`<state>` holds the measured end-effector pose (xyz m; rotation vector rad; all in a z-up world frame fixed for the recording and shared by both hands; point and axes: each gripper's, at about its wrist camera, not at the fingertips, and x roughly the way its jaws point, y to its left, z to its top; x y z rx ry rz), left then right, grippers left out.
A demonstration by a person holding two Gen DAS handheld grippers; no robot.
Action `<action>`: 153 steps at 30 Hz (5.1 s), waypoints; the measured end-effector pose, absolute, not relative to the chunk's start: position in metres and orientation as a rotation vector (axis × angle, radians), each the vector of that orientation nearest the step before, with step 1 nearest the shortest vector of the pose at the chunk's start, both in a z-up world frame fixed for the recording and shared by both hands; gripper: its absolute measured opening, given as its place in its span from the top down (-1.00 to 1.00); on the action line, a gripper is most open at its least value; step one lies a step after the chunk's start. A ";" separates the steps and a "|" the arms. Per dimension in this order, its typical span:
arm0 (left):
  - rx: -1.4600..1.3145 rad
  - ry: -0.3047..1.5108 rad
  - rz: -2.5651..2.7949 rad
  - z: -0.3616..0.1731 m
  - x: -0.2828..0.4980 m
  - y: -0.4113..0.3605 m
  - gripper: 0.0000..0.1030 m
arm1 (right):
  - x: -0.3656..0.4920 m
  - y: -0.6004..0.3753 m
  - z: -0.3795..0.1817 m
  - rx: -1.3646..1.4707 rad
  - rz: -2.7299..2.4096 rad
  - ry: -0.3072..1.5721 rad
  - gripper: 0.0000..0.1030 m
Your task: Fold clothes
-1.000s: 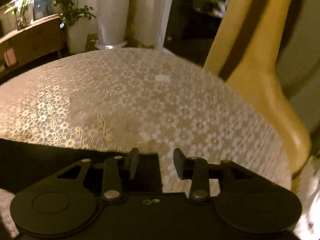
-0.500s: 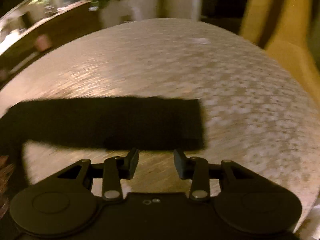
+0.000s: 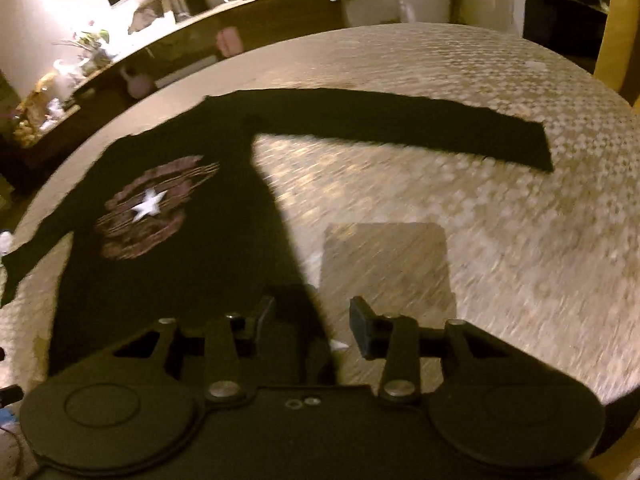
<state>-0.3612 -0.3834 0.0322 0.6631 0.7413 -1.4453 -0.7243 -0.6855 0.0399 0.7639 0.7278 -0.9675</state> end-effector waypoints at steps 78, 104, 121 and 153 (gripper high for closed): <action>0.644 0.969 -0.951 0.015 -0.009 -0.419 0.89 | -0.588 -0.640 0.000 0.638 -0.966 0.898 -1.00; 0.515 1.014 -0.948 0.036 -0.074 -0.317 -0.29 | -0.589 -0.590 0.011 0.574 -0.935 0.827 -1.00; 0.490 1.008 -0.955 0.036 -0.138 -0.264 -0.29 | -0.638 -0.543 0.034 0.521 -0.923 0.754 -1.00; 0.494 0.972 -0.942 0.034 -0.171 -0.283 -0.29 | -0.658 -0.582 0.044 0.504 -0.861 0.752 -1.00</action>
